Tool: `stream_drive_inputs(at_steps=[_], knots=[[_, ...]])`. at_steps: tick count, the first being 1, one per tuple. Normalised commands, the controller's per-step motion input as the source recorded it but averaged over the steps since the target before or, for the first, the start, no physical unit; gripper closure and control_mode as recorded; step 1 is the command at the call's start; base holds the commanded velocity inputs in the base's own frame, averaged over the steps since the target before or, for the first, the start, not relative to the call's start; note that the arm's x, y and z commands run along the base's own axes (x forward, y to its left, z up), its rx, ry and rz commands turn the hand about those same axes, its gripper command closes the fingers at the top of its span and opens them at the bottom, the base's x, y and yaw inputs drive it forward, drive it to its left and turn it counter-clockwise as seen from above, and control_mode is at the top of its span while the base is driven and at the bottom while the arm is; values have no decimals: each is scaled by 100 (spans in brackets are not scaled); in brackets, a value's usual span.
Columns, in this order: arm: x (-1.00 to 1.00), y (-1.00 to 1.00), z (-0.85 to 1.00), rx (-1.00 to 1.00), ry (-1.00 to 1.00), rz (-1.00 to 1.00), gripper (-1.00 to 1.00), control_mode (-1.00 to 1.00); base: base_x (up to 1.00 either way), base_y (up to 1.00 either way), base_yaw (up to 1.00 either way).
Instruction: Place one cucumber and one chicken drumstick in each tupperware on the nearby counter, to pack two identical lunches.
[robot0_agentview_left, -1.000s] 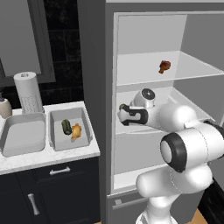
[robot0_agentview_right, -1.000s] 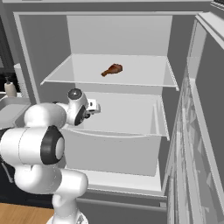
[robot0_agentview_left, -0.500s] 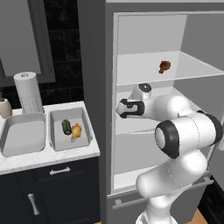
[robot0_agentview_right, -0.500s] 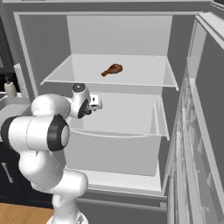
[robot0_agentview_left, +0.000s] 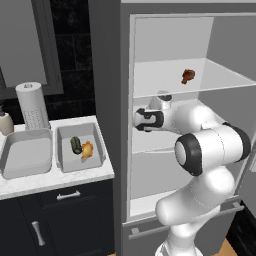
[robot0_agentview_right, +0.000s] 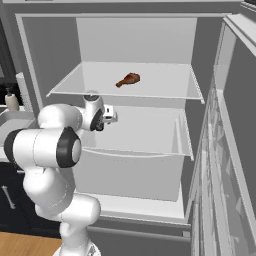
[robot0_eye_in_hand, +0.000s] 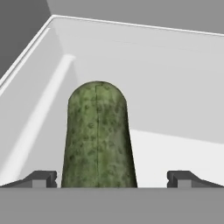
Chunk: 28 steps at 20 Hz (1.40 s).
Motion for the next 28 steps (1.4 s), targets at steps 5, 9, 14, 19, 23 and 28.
stream_drive_inputs(at_steps=[5, 9, 14, 19, 23, 28], knots=[[37, 0, -3, 0, 0, 0, -100, -100, 0, 0, 0], [0, 0, -55, 0, 13, 0, -100, -100, 0, 0, 0], [0, 0, -59, 0, 10, 0, -100, -100, 0, 0, 0], [0, 0, -29, 0, 8, 0, 100, -100, 0, 0, 0], [-3, 0, -24, 0, 4, 0, 100, -100, 0, 0, 0], [-38, 0, -64, 0, -1, 0, 100, -100, 0, 0, 0]])
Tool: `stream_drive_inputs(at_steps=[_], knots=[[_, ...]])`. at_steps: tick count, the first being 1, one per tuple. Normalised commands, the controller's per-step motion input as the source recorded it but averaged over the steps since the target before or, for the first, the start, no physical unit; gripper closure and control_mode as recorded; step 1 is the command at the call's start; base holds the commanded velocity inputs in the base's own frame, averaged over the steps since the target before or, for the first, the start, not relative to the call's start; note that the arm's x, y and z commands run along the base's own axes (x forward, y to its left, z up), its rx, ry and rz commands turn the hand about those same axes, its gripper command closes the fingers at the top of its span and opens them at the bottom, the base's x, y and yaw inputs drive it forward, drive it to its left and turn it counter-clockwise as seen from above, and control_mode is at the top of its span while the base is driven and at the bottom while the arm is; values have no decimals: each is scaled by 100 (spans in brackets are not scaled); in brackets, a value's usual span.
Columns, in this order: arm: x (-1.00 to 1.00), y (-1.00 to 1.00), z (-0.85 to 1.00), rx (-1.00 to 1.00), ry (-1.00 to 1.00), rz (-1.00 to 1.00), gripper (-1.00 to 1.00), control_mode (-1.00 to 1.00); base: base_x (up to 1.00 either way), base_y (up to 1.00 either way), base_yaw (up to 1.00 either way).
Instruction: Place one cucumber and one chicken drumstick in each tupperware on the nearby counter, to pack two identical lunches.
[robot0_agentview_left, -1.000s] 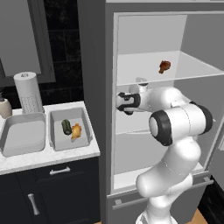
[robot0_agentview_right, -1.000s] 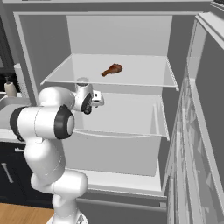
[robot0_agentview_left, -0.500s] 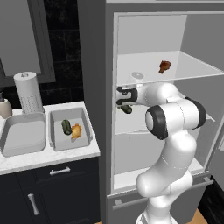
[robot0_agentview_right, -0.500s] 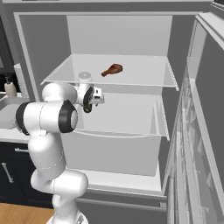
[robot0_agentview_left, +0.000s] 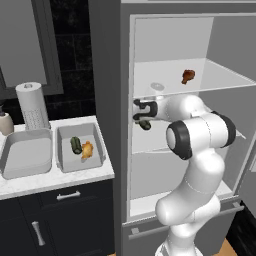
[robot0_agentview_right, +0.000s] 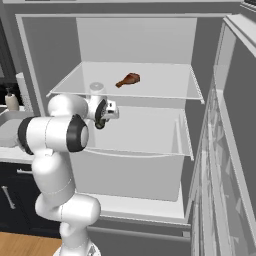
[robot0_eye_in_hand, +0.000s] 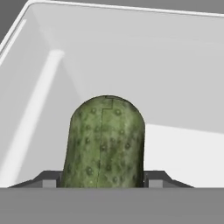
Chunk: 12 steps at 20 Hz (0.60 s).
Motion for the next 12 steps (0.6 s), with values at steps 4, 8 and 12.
stream_drive_inputs(at_steps=[4, 8, 12], knots=[[-51, 0, -100, 0, -15, 0, 100, -100, 0, 0, 0], [-57, -3, -97, 1, -18, 0, 100, -100, 0, 0, 0], [-100, -31, -57, 9, -22, 0, 100, -100, 0, 0, 0]])
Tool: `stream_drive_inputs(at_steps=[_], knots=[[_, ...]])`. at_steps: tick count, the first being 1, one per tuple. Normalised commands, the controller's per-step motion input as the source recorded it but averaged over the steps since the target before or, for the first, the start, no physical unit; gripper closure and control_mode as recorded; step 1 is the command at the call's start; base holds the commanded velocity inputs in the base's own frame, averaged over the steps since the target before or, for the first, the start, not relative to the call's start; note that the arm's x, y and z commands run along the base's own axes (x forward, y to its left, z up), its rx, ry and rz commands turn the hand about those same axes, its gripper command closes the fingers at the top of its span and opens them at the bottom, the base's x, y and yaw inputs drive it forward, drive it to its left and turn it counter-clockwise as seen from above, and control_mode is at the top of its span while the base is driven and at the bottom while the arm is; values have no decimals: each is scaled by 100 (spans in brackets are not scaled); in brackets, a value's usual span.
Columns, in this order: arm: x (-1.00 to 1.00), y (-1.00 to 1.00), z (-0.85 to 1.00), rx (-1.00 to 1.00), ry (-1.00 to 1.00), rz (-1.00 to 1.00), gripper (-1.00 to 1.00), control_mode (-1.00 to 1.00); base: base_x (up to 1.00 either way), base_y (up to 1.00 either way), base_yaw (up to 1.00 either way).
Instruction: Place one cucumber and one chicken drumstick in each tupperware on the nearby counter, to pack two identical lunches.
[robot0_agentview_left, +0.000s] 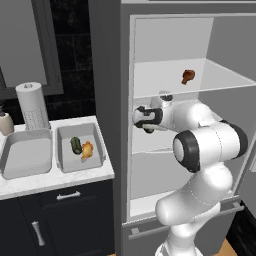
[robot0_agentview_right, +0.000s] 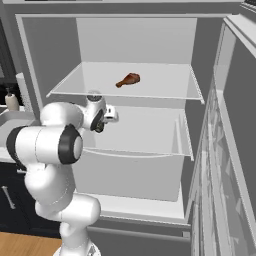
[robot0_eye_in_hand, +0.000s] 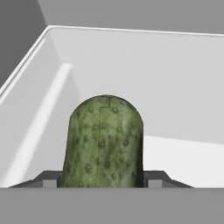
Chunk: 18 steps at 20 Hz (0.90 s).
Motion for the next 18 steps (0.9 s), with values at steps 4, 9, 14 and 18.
stream_drive_inputs(at_steps=[4, 9, 14, 18], knots=[[-100, -29, -14, 12, -24, 0, 100, -100, 0, 0, 0], [-100, -32, 27, 6, -11, 1, 100, -100, 0, 0, 0], [-100, -22, 99, 0, 13, 2, 100, -100, 0, 0, 0], [-89, -17, 100, -5, 35, 2, 100, -100, 0, 0, 0]])
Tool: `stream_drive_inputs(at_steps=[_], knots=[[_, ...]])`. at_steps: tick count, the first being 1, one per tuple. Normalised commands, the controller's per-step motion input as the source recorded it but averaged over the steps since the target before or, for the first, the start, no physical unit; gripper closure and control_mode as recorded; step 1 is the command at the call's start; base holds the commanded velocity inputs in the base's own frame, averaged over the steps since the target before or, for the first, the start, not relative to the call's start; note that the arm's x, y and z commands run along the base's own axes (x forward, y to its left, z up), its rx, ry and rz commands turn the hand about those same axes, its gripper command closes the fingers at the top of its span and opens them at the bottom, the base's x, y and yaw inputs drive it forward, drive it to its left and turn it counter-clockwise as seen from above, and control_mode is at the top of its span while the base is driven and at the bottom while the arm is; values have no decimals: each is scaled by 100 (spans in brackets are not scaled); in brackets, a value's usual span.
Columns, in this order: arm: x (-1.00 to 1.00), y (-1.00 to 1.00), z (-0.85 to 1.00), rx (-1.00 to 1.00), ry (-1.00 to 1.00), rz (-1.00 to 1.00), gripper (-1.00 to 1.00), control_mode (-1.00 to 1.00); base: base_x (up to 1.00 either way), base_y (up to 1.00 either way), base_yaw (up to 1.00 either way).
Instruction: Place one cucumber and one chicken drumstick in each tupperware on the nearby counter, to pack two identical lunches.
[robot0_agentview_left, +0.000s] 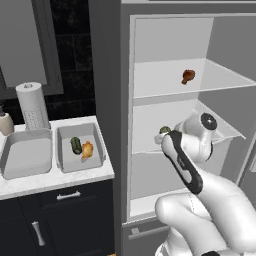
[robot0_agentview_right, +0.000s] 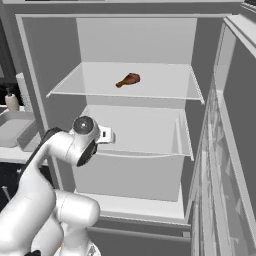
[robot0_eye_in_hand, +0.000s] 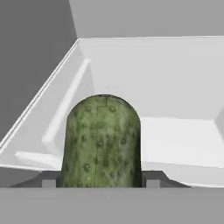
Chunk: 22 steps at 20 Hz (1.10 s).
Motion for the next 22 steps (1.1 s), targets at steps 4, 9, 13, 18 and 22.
stream_drive_inputs(at_steps=[4, 9, 13, 18, 22], knots=[[-67, -13, 100, -10, 55, 0, 100, -100, 0, 0, 0], [-88, -9, 43, -7, 37, 0, 100, -100, 0, 0, 0], [-100, -16, 0, 1, -14, 2, 100, -100, 0, 0, 0], [-99, -5, 2, 2, -19, 4, 100, -100, 0, 0, 0], [-64, 0, 4, 0, -2, 0, 100, -100, 0, 0, 0]])
